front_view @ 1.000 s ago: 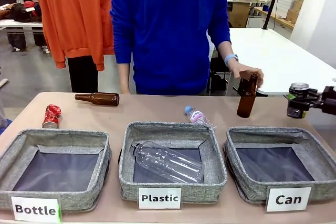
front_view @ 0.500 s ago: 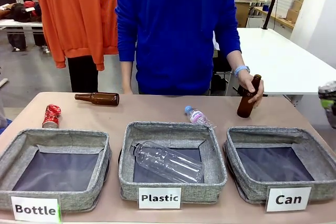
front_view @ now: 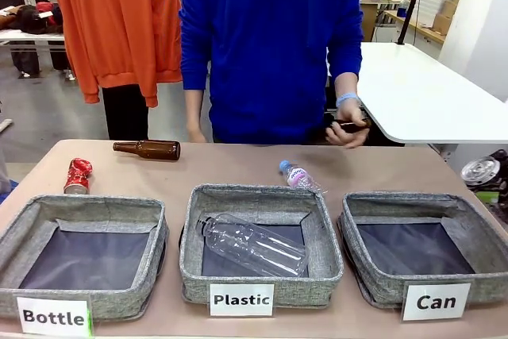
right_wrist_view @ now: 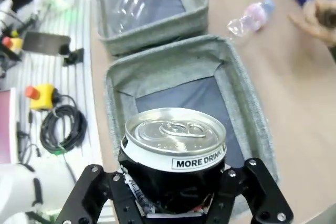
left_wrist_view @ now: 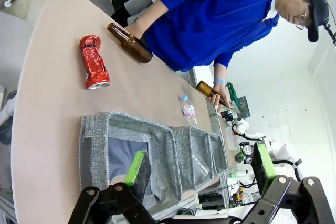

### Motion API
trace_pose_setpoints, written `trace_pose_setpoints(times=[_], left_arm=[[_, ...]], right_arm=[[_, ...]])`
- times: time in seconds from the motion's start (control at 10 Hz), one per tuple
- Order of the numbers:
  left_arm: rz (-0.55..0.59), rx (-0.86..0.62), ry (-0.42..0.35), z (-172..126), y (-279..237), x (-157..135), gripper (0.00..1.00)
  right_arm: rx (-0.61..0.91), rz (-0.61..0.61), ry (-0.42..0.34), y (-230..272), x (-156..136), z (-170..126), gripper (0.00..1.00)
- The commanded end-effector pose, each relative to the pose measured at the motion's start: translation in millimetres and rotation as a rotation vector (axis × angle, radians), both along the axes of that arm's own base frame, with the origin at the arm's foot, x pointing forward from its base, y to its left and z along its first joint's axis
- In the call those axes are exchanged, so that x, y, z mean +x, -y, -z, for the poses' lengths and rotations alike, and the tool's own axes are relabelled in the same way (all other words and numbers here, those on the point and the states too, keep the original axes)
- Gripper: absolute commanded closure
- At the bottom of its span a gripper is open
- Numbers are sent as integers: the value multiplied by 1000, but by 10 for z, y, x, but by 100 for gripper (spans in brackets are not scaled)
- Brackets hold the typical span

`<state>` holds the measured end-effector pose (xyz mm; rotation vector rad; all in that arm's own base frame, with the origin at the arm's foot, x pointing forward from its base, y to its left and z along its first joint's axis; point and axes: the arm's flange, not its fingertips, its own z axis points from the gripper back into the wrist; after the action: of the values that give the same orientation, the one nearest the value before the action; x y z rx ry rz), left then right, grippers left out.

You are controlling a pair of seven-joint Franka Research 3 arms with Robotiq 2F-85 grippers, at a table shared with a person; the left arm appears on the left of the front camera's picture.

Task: Sort the can waste into the basket.
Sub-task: Pick up the can waste from the table and place it in the right Fabric basket.

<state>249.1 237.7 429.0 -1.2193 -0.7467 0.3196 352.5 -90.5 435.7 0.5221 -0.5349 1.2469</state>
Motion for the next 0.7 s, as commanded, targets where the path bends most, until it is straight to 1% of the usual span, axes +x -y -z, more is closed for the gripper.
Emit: trace_pose_setpoints(times=[0.0,0.4,0.5,0.6], left_arm=[[7,6,21,4,-11,-2,0],[7,6,21,4,-11,-2,0],[7,6,21,4,-11,-2,0],[7,6,21,4,-11,-2,0]], right_arm=[[-42,21,34,-26,63,66,100],[15,-23,53,-44,123,68,100],[19,-37,45,-53,129,71,55],[20,-48,40,-57,133,79,35]])
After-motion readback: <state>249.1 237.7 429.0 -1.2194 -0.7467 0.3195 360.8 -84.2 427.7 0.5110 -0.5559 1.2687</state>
